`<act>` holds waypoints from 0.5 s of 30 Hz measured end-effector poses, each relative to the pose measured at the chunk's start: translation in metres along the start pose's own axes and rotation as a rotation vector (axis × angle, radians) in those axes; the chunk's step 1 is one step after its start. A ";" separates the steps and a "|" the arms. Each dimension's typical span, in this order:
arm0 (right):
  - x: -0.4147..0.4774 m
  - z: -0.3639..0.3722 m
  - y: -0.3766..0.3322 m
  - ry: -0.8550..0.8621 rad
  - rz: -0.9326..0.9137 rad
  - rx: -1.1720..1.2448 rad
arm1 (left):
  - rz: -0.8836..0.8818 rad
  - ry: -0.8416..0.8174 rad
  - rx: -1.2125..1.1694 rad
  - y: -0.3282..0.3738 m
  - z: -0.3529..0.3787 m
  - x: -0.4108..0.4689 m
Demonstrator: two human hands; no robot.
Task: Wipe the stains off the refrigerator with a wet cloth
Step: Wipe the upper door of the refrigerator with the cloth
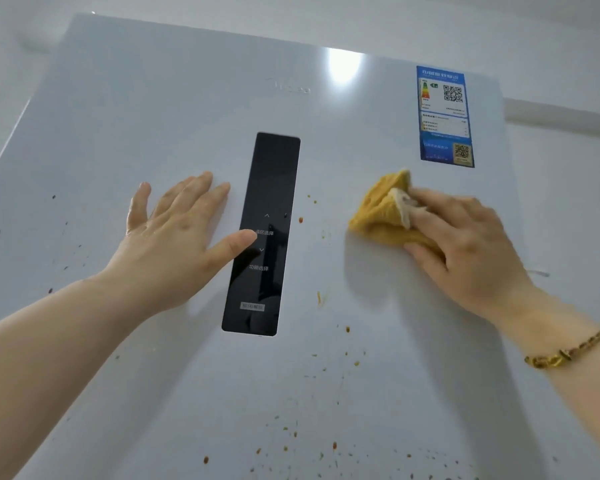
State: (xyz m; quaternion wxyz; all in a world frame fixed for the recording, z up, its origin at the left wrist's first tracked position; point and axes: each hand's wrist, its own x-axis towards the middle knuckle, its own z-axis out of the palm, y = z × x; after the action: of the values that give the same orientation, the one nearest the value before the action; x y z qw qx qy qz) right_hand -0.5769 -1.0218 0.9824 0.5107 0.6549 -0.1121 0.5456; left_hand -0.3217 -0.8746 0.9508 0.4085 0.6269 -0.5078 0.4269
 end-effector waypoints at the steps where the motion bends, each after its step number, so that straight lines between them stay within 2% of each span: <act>1: 0.009 0.000 0.003 -0.003 0.153 0.013 | 0.010 -0.010 0.002 -0.002 0.000 -0.001; 3: 0.015 0.003 -0.006 0.011 0.348 0.010 | 0.022 -0.030 -0.004 -0.003 0.000 -0.003; 4: 0.013 0.005 -0.014 0.028 0.367 -0.004 | 0.020 -0.040 -0.008 -0.003 0.000 -0.004; 5: 0.007 0.006 -0.025 0.042 0.324 -0.010 | 0.016 -0.048 -0.014 -0.005 0.000 -0.004; 7: -0.010 0.005 -0.046 0.059 0.110 0.016 | 0.016 -0.043 -0.026 -0.006 0.000 -0.004; 9: -0.035 0.002 -0.062 0.009 -0.137 0.034 | 0.018 -0.036 -0.035 -0.006 0.001 -0.003; 11: -0.041 -0.002 -0.060 -0.031 -0.270 0.057 | 0.015 -0.037 -0.034 -0.006 0.002 -0.003; 13: -0.029 -0.002 -0.047 -0.041 -0.264 0.028 | 0.017 -0.046 -0.025 -0.006 0.002 -0.004; 15: -0.006 0.001 -0.032 -0.023 -0.142 -0.015 | 0.020 -0.040 -0.019 -0.007 0.002 -0.004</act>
State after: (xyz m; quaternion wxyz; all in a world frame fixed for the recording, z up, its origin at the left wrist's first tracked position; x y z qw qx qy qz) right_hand -0.5567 -1.0106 0.9600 0.5515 0.6637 -0.0752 0.4997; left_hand -0.3154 -0.8746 0.9456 0.4000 0.6262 -0.5263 0.4135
